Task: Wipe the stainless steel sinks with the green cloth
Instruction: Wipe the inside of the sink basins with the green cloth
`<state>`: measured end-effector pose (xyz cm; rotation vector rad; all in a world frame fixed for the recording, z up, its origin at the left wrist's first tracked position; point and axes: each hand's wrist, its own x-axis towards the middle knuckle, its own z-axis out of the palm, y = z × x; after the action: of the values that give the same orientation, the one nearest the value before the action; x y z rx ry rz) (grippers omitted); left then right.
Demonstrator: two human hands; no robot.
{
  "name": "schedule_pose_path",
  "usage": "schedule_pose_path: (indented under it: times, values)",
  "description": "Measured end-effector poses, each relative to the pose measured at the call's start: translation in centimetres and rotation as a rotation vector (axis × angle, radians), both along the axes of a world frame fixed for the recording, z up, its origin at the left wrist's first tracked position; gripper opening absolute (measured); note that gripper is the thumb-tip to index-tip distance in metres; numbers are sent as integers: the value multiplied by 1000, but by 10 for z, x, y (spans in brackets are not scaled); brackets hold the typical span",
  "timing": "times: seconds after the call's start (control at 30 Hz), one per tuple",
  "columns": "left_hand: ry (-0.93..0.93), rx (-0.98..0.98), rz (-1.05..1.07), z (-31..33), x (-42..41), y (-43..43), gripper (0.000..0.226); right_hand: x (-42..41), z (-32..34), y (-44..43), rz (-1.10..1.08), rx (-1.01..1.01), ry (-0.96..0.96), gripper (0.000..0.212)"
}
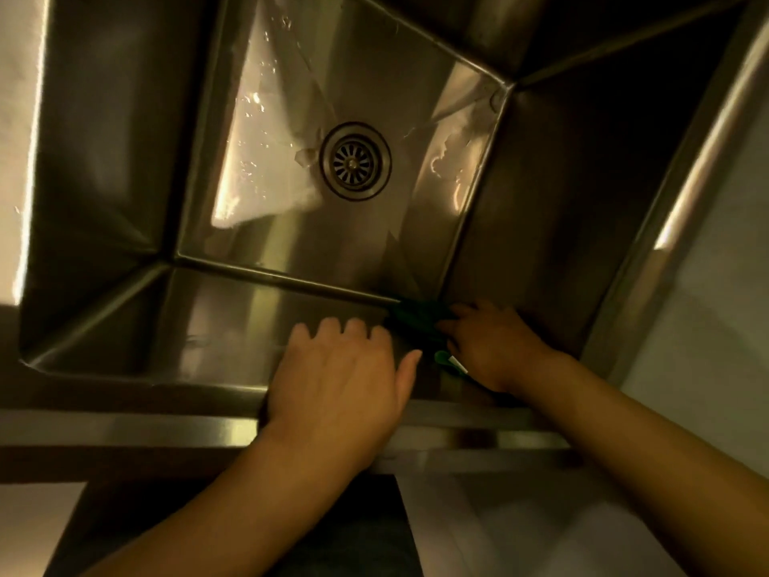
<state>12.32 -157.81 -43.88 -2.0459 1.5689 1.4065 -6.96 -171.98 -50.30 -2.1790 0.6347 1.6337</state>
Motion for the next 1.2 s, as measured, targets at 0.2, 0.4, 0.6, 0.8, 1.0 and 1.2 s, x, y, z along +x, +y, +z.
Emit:
schedule_pose_path:
  times: [0.2, 0.4, 0.6, 0.8, 1.0, 1.2]
  values:
    - [45, -75, -29, -1, -38, -11, 59, 1, 34, -4, 290, -60, 55, 47]
    - [62, -43, -16, -2, -46, -16, 43, 6, 19, -11, 546, 19, 179, 50]
    - [181, 24, -84, -7, -48, -29, 64, 22, -36, -28, 757, 112, 220, 52]
    - [210, -129, -96, -18, -67, -39, 76, 39, -64, -75, 779, -40, 168, 45]
    - [400, -373, -52, -27, -106, -50, 99, 67, -53, -138, 802, -222, 180, 54]
    - [465, -614, -196, -31, -138, -63, 96, 82, -12, -193, 815, -434, 162, 50]
